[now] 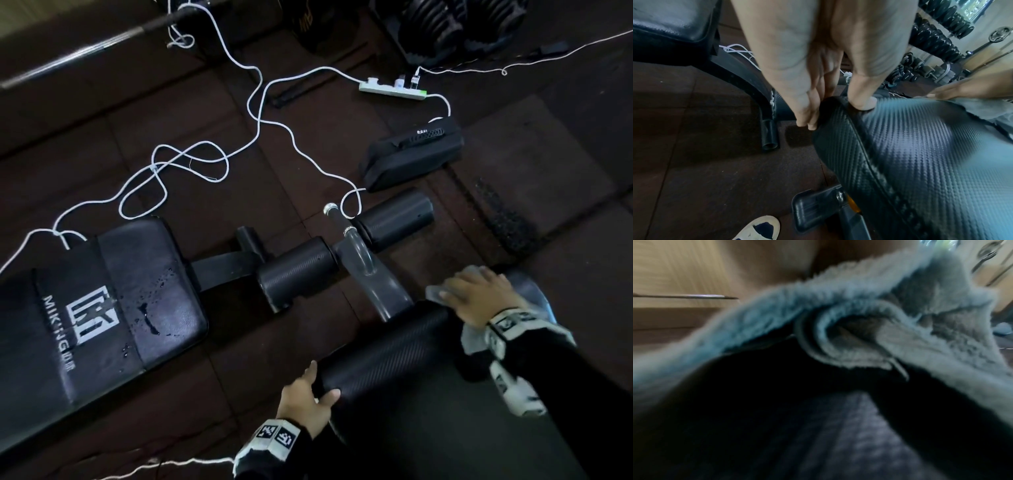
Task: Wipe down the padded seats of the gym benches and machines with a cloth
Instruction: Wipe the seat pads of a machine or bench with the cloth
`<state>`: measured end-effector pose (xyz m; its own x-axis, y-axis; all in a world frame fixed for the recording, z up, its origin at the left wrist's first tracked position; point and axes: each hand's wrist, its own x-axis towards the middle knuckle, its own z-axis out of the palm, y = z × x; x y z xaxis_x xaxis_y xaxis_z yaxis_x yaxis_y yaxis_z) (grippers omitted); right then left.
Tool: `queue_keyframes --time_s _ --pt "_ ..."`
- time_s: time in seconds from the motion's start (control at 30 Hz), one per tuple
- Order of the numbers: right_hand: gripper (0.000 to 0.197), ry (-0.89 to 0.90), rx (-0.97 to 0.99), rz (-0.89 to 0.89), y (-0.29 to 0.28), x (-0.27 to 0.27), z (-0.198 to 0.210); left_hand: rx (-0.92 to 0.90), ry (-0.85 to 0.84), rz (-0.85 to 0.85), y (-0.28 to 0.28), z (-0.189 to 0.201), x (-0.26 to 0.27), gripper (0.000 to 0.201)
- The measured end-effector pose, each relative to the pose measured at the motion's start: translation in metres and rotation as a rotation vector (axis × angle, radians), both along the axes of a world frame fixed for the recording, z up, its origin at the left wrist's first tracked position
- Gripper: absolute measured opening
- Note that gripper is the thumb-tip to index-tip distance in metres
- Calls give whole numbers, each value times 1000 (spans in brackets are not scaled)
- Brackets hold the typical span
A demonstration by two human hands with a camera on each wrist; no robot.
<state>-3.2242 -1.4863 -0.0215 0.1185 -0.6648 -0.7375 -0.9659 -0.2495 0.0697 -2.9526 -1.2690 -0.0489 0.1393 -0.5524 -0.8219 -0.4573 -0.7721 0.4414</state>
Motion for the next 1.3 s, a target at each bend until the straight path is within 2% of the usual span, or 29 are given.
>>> queue_keyframes --time_s 0.07,0.17,0.3,0.37,0.43,0.53,0.63,0.73,0.83,1.0,1.17,1.3 --pt "43 14 -2 -83 -8 -11 -2 0 -18 3 0 0 -1 75" --pt "40 22 -136 -21 12 3 -8 12 -44 16 -2 4 -4 74" --pt "42 -250 -163 103 64 42 -8 21 -58 35 -5 8 -5 72" --pt "39 -307 -165 162 81 53 -10 30 -72 18 -5 9 -5 72" --pt "37 -328 -174 218 83 53 -11 50 -70 -2 -6 9 -6 71" --pt "40 -363 -193 233 58 32 -17 67 -84 -36 -7 10 -7 71" --pt "51 -181 -149 128 2 -13 -30 68 -107 -66 -8 9 -7 71" --pt "60 9 -117 6 -45 -58 -22 71 -129 -67 -8 6 -6 70" --pt "45 -35 -4 -27 -60 -65 -10 82 -136 -66 -7 6 -7 69" --pt "36 -110 -90 -200 -57 -73 -21 104 -138 -81 -6 6 -8 71" --pt "34 -224 -161 -392 -52 -87 -23 103 -148 -80 -5 8 -8 70" --pt "39 -379 -156 -630 -35 -107 -16 86 -143 -73 -7 11 -9 68"
